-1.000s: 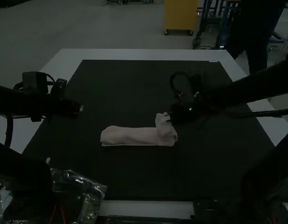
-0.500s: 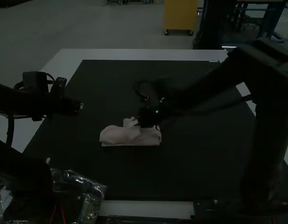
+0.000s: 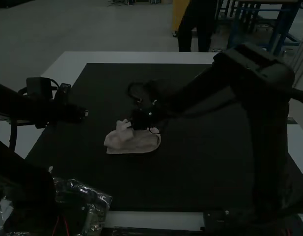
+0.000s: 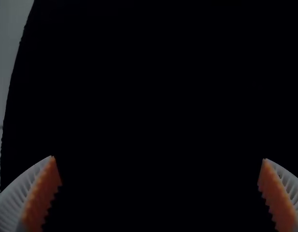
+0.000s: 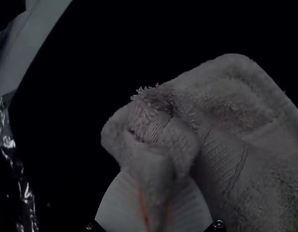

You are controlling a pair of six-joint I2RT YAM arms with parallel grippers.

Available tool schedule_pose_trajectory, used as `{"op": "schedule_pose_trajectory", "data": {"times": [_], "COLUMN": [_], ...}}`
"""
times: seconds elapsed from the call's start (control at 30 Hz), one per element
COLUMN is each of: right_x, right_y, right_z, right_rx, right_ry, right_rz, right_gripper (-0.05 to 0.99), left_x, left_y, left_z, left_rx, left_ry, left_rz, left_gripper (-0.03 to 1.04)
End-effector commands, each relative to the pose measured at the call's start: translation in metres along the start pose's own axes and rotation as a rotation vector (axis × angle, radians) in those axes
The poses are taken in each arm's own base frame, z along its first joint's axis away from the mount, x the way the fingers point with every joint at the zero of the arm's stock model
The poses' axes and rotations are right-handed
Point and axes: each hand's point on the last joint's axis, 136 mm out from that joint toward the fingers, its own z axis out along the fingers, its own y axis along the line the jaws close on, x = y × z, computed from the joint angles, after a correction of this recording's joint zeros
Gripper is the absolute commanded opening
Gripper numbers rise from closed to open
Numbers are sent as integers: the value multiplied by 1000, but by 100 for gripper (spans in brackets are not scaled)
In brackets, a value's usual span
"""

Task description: Fold the towel.

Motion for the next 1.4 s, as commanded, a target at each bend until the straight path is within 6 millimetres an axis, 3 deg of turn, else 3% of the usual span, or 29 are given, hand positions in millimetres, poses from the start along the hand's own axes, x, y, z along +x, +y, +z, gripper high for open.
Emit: {"op": "schedule_pose_trajectory", "data": {"times": [0.0,0.23,0.53,0.57,0.67,0.7,0.8,1.1,1.27,1.37], "right_x": [-23,-21,3,6,14,15,13,-26,-37,-46], "right_y": [18,20,12,12,13,15,23,63,88,91], "right_z": [-3,-1,18,21,31,33,32,-2,-22,-36], "right_rx": [-47,-50,-49,-51,-56,-58,-86,-175,-252,-251], "right_ry": [-37,-29,27,35,57,61,61,-13,-23,-44], "right_rz": [-34,-35,-4,4,8,11,8,7,9,14], "right_gripper": [-2,-2,-2,0,37,42,50,66,72,72], "left_x": [-3,-3,-5,-4,-6,-8,-10,-15,-16,-16], "left_y": [2,0,0,-1,1,1,2,2,2,2], "left_z": [0,0,0,0,0,0,0,0,0,0], "left_rx": [7,12,19,21,15,14,11,5,4,3], "left_ry": [-13,-14,-19,-18,-28,-33,-40,-60,-63,-63], "left_rz": [-16,-15,-16,-16,-19,-22,-27,-46,-55,-57], "left_gripper": [96,96,96,96,96,96,96,96,96,96]}}
